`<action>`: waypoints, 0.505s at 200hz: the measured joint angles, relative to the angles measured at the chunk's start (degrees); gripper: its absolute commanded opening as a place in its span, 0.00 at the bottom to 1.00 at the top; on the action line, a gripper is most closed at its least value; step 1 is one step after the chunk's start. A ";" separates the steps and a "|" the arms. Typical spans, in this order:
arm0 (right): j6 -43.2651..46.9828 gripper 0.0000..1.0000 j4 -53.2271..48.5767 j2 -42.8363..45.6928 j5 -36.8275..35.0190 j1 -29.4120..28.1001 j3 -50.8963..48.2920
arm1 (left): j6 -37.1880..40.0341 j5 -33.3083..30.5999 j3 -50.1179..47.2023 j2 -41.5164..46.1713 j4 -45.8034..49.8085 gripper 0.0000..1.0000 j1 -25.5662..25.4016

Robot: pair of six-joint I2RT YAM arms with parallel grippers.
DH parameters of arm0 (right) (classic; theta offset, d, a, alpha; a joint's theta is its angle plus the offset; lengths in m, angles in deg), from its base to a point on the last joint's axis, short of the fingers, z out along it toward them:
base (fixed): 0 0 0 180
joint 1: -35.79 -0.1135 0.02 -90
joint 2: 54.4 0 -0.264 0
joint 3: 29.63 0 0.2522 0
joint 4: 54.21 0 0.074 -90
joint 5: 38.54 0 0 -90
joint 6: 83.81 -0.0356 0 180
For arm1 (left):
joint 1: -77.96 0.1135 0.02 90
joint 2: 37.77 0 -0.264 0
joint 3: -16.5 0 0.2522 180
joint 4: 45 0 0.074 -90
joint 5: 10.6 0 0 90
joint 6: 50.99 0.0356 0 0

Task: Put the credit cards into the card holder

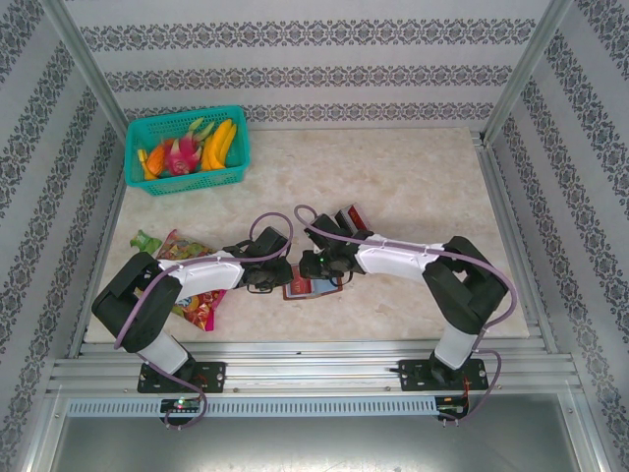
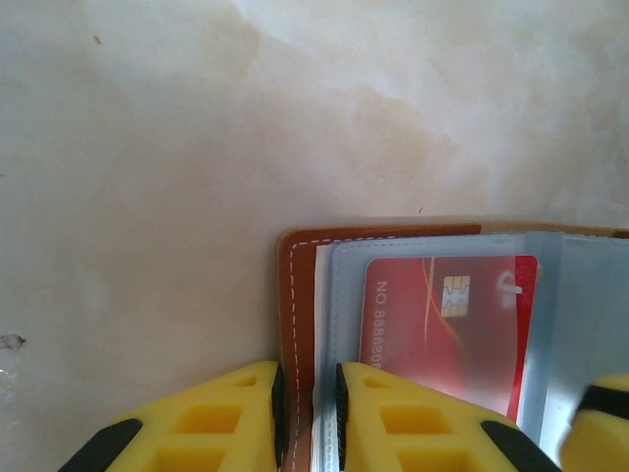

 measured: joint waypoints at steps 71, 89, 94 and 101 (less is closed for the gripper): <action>-1.07 0.22 0.79 -2.56 1.31 0.00 -0.02 | 0.00 0.00 0.00 0.00 0.00 0.24 0.02; -1.49 0.22 1.53 -3.02 2.21 0.00 -0.02 | 0.00 0.02 0.00 0.00 0.00 0.25 0.02; -1.64 0.21 1.77 -3.04 2.60 0.02 -0.02 | 0.00 0.02 0.00 0.00 -0.02 0.26 0.02; -1.95 0.21 2.21 -3.15 3.13 0.02 -0.04 | 0.00 0.02 0.00 0.00 -0.02 0.26 0.02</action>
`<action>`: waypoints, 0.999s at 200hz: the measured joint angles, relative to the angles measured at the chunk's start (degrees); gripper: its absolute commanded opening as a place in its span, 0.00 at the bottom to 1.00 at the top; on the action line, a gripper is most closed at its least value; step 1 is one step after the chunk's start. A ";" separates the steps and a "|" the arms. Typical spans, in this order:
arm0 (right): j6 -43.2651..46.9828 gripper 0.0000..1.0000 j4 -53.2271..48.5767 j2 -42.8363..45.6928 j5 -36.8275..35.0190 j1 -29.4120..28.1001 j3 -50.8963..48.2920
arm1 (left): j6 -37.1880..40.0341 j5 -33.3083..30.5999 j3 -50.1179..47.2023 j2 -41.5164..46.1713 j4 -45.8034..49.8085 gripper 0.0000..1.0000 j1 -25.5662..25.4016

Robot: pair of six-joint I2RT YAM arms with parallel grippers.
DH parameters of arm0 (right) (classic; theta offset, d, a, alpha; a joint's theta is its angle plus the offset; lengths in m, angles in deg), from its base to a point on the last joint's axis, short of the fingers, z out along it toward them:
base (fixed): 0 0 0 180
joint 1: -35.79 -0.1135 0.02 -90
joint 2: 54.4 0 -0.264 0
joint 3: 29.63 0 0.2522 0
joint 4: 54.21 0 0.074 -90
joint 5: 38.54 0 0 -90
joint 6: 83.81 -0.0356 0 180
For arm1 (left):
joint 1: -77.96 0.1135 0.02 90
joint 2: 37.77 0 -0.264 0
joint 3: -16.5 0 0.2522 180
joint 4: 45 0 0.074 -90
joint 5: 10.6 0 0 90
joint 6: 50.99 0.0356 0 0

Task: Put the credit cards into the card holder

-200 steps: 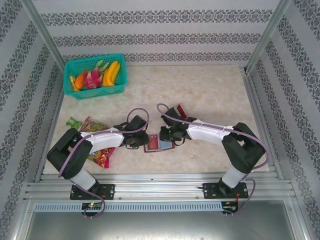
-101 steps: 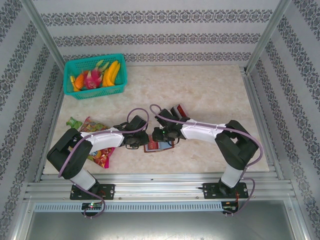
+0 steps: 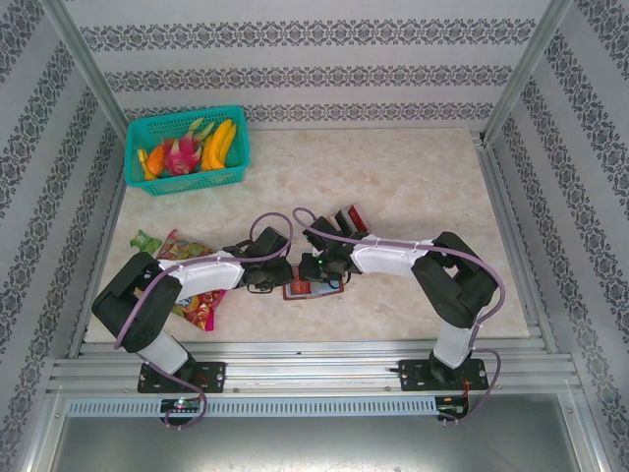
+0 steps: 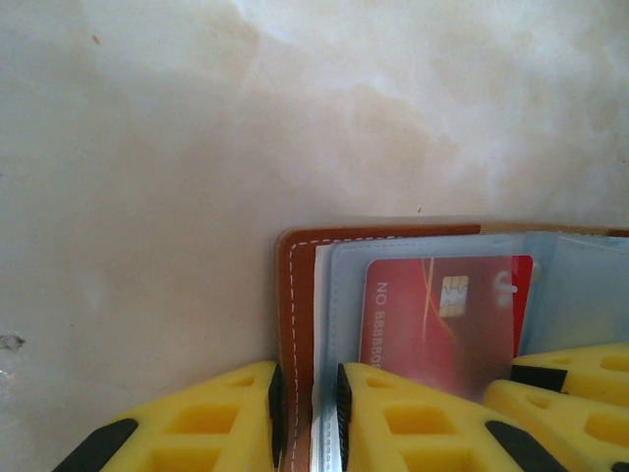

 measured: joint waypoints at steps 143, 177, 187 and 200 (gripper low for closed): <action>2.08 0.25 -8.70 0.17 -6.64 -0.42 2.95 | 0.00 -0.02 -0.02 0.04 -0.04 0.21 0.00; 1.95 0.24 -8.33 -0.07 -5.97 -0.46 2.93 | 0.00 -0.02 -0.02 0.04 -0.15 0.22 -0.02; 1.81 0.23 -7.80 -0.44 -5.14 -0.46 2.93 | 0.00 -0.02 -0.04 0.04 -0.20 0.22 -0.02; 1.33 0.22 -7.08 -0.76 -4.20 -0.46 2.91 | 0.00 -0.02 -0.04 0.04 -0.20 0.23 0.00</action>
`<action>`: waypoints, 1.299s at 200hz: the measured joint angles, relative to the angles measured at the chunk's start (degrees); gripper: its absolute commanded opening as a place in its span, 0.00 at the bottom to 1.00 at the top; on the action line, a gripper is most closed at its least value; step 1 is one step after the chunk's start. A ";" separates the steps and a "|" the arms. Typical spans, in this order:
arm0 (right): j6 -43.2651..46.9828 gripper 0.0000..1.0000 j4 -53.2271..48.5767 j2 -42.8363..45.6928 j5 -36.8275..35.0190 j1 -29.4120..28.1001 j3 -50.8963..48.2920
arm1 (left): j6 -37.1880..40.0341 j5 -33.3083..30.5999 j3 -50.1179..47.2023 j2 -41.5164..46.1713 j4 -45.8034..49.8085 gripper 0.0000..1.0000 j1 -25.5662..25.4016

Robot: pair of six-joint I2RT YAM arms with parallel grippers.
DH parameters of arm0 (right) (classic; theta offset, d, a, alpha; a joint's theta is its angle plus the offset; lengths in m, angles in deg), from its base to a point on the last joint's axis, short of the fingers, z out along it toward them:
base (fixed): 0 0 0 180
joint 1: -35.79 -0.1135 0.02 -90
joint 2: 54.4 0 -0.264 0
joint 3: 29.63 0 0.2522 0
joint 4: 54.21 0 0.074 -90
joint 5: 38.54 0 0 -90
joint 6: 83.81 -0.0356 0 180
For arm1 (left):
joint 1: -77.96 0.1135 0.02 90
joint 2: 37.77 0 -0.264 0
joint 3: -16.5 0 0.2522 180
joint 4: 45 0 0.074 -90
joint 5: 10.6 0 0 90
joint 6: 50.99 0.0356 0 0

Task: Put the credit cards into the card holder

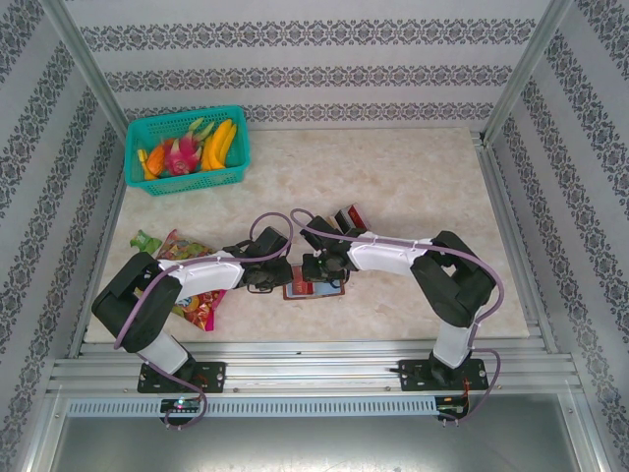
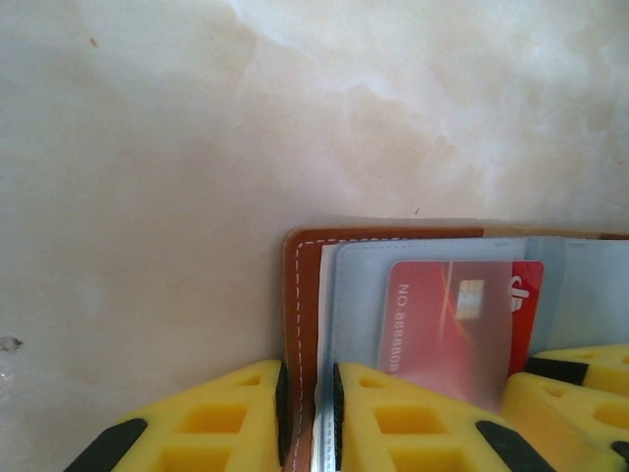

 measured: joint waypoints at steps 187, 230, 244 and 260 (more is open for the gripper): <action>-0.66 0.29 7.15 8.96 8.98 4.63 -4.26 | 0.22 -1.79 -0.26 1.51 1.29 0.42 0.11; 7.80 0.35 -2.12 18.71 -0.55 9.33 -1.79 | 1.49 -4.35 3.58 4.68 6.05 0.55 0.11; 10.88 0.35 -4.68 19.08 -3.87 11.96 -0.44 | 1.97 -5.20 5.77 5.60 7.13 0.57 0.11; 14.40 0.34 -7.04 18.58 -6.58 14.91 0.81 | 2.62 -5.57 8.74 5.68 7.58 0.58 0.20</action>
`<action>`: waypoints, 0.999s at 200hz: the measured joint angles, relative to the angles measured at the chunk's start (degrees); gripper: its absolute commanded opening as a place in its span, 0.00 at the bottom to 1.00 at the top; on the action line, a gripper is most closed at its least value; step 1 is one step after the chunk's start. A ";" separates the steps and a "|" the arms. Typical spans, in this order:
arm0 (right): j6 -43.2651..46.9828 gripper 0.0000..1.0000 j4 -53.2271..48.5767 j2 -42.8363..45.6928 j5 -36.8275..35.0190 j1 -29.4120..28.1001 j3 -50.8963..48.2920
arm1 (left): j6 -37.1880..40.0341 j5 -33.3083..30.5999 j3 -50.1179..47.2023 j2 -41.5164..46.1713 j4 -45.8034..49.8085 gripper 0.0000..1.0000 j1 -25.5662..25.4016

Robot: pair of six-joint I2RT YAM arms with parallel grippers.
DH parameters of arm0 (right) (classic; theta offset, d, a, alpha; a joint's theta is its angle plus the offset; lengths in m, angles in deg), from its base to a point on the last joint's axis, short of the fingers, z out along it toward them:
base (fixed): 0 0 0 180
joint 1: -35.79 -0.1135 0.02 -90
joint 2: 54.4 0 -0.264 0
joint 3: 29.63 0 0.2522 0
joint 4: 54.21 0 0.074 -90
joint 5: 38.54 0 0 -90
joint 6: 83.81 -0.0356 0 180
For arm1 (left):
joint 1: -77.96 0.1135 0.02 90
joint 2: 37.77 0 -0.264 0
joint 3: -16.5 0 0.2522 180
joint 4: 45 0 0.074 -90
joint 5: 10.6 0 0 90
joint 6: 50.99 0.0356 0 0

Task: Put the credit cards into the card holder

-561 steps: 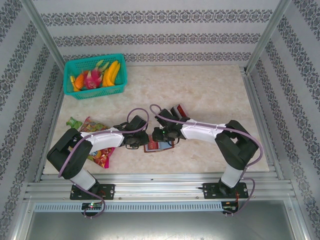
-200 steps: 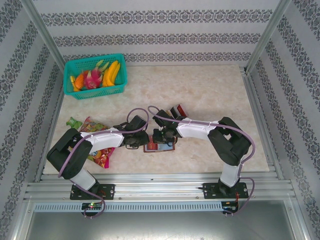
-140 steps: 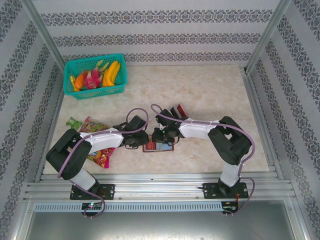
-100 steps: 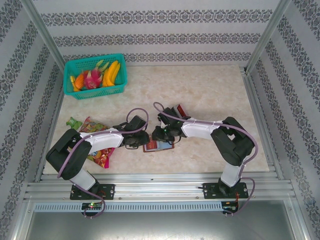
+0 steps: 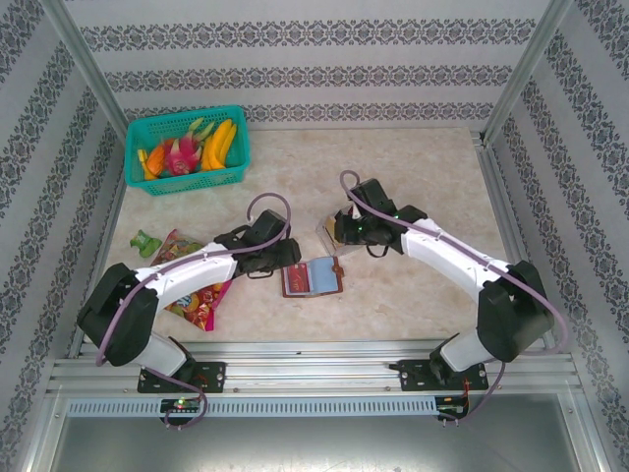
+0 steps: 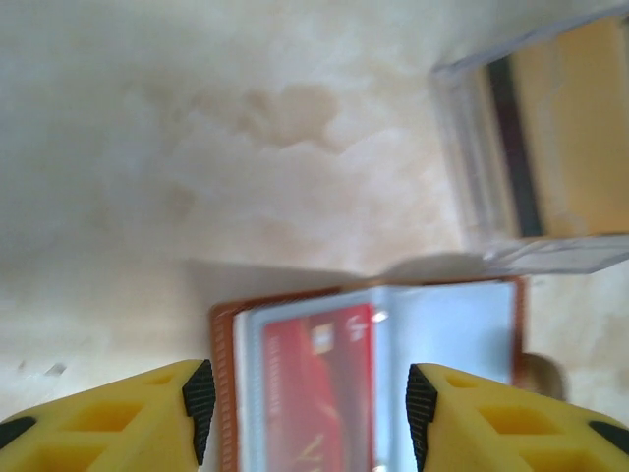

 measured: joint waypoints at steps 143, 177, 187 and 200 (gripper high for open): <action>12.28 0.26 -5.09 -15.58 -0.87 1.55 12.24 | -6.56 13.81 18.40 -25.05 -11.91 0.58 7.72; 12.68 0.28 -5.03 -17.40 -0.83 0.85 13.16 | -8.57 17.53 18.58 -26.38 -16.46 0.59 9.90; 13.00 0.28 -5.11 -17.77 -1.07 0.57 13.31 | -8.96 18.58 18.60 -26.93 -17.55 0.59 10.03; 13.60 0.29 -5.29 -18.29 -1.73 0.09 13.84 | -9.49 20.11 18.62 -27.82 -18.99 0.60 10.03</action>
